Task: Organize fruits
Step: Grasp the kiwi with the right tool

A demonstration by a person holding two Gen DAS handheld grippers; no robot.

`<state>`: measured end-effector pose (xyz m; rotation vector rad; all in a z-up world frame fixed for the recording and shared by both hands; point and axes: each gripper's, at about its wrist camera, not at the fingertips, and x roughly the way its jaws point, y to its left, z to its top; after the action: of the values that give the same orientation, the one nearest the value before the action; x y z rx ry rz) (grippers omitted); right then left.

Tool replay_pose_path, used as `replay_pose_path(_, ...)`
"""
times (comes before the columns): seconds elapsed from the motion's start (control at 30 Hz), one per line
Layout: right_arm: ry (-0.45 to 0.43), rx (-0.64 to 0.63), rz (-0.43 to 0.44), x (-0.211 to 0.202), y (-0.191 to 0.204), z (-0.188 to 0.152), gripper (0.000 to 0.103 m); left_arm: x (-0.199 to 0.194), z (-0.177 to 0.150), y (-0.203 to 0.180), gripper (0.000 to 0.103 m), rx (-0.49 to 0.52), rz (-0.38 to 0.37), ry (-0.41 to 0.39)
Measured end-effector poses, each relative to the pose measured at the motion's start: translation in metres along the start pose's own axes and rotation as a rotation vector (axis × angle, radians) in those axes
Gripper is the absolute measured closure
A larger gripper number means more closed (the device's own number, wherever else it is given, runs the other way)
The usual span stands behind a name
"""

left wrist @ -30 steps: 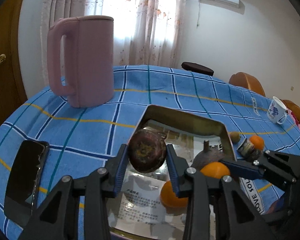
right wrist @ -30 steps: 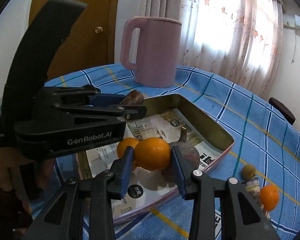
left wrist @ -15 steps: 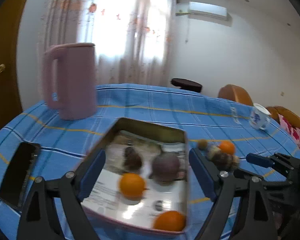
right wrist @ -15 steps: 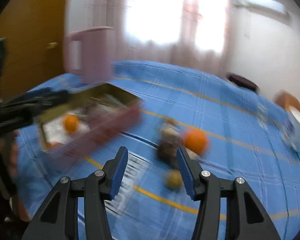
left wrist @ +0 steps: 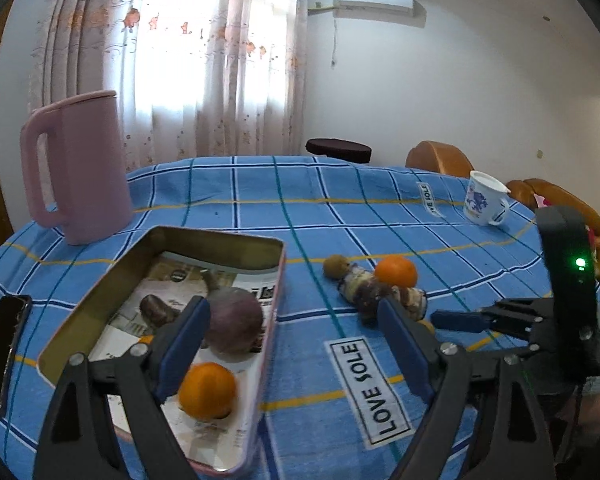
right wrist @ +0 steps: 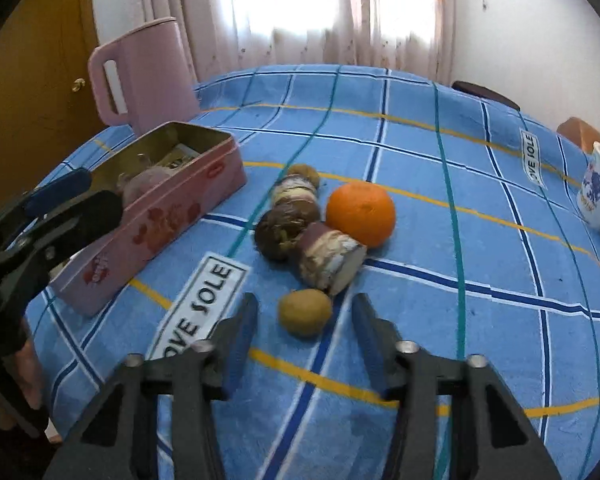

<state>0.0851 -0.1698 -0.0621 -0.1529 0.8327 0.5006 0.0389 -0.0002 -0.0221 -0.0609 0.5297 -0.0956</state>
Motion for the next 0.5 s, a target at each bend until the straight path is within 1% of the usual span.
replay_pose_path(0.07, 0.005, 0.009, 0.032, -0.002, -0.004, -0.002, 0.073, 0.000, 0.001, -0.005, 0.015, 0.009, -0.010, 0.001)
replay_pose_path(0.17, -0.020, 0.012, 0.028, -0.011, -0.011, -0.006, 0.073, 0.002, 0.003, -0.015, 0.015, 0.031, -0.022, 0.007)
replay_pose_path(0.23, -0.041, 0.018, -0.005, -0.017, -0.018, -0.008, 0.073, 0.005, 0.003, -0.024, 0.015, 0.044, -0.039, 0.015)
replay_pose_path(0.33, -0.065, 0.033, -0.062, -0.022, -0.033, -0.008, 0.073, 0.015, 0.004, -0.038, 0.016, 0.078, -0.037, 0.032)
replay_pose_path(0.43, -0.077, 0.061, -0.072, -0.024, -0.047, -0.007, 0.073, 0.030, 0.004, -0.049, 0.022, 0.106, -0.025, 0.070)
replay_pose_path(0.47, -0.081, 0.066, -0.075, -0.024, -0.050, -0.006, 0.073, 0.036, 0.005, -0.052, 0.026, 0.112, -0.020, 0.088)
replay_pose_path(0.5, -0.085, 0.068, -0.079, -0.025, -0.051, -0.006, 0.073, 0.039, 0.006, -0.055, 0.028, 0.117, -0.013, 0.097)
